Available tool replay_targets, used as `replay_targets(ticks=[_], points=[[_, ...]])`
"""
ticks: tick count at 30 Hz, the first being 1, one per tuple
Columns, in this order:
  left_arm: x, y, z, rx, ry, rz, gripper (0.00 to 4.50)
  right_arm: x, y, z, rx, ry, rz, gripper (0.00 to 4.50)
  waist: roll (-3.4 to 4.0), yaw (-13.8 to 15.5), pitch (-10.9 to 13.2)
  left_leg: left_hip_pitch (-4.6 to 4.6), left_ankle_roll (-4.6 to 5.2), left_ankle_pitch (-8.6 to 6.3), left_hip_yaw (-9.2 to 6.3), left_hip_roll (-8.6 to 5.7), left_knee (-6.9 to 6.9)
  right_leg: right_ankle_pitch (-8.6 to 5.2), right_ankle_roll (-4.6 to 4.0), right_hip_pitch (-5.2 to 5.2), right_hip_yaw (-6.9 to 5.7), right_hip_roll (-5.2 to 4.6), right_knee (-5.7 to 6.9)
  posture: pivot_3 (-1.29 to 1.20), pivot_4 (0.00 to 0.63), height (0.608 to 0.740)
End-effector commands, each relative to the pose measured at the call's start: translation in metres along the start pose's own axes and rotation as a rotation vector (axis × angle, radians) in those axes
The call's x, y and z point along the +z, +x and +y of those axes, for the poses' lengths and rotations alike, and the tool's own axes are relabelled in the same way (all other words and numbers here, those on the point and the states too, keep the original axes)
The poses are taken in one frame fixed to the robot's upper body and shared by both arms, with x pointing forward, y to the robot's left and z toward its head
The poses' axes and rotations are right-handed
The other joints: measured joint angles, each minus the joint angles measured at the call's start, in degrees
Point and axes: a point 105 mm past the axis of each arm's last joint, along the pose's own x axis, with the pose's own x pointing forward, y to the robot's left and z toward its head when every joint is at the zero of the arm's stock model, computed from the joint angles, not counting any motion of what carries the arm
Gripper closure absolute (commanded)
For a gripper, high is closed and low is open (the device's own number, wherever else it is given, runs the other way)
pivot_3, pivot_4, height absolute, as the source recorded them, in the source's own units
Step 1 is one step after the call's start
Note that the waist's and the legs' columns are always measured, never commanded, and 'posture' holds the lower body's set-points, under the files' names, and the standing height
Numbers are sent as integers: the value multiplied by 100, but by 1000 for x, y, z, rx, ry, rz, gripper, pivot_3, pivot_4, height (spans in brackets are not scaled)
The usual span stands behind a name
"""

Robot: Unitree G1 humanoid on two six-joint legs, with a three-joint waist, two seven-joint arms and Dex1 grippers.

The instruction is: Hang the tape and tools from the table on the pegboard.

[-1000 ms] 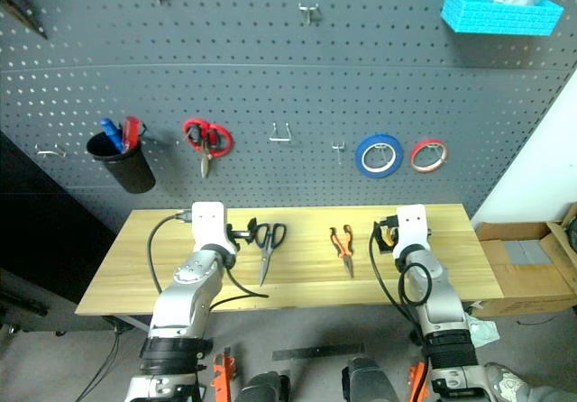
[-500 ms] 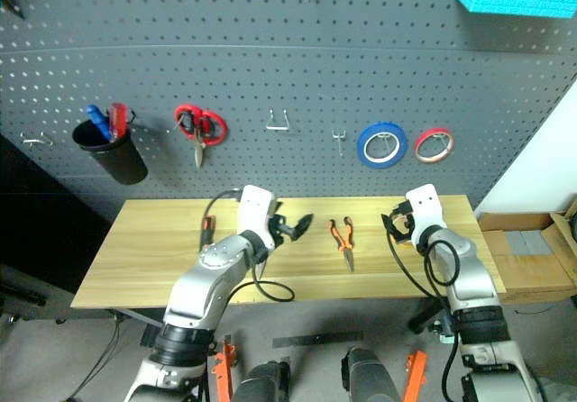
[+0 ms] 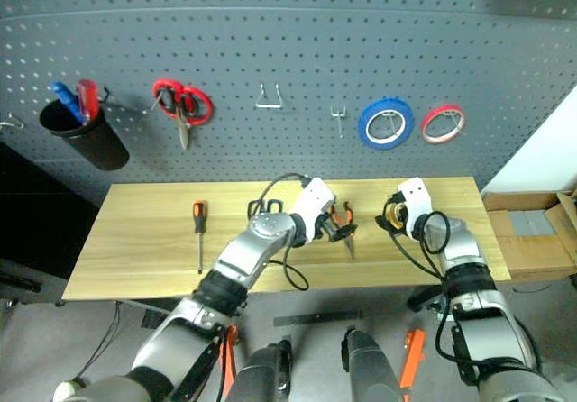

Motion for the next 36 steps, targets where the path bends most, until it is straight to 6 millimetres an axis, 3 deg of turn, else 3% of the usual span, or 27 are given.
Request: replay_targets(ticks=[1, 4, 13, 20, 23, 33, 34, 36], points=[[14, 10, -9, -63, 70, -37, 55, 12, 0, -13, -29, 57, -32, 0, 1, 1, 18, -13, 5, -3, 6, 0, 3, -1, 8, -13, 5, -1, 0, -94, 326, 740], [16, 15, -11, -88, 98, -37, 55, 14, 2, -17, -37, 96, -26, 0, 0, 3, 29, -77, 8, -4, 27, 2, 9, 2, 19, -88, 22, -13, 13, -91, 338, 740], [16, 17, -10, -108, 116, -28, 55, 0, 5, -23, -45, 248, 51, 0, -20, 2, 241, -69, 16, -9, 40, -22, 19, -21, 57, -93, 37, -67, 59, -74, 375, 740], [14, 17, -12, -107, 114, -24, 55, -15, 6, -18, -18, 191, 107, 0, -27, -11, 281, -67, 15, -9, 38, -20, 20, -24, 63, -102, 36, -66, 80, -67, 390, 740], [16, 17, -10, -101, 110, -25, 0, -21, 5, -23, -42, 162, 119, 547, -32, -11, 307, -65, 15, -9, 38, -21, 21, -24, 63, -100, 37, -65, 81, -57, 404, 740], [19, 19, -7, -73, 104, -37, 0, -29, 5, -21, -41, 131, 137, 3999, -60, -12, 431, -63, 14, -9, 37, -16, 22, -25, 64, -100, 36, -63, 83, -52, 425, 740], [20, 19, -7, -72, 104, -38, 0, -29, 5, -21, -42, 124, 138, 4236, -65, -12, 441, -62, 14, -9, 36, -15, 21, -25, 64, -100, 36, -62, 83, -51, 425, 740], [20, 20, -7, -69, 103, -39, 0, -29, 5, -22, -46, 113, 140, 4248, -75, -12, 455, -61, 14, -8, 36, -15, 22, -25, 64, -100, 37, -62, 84, -53, 425, 740]])
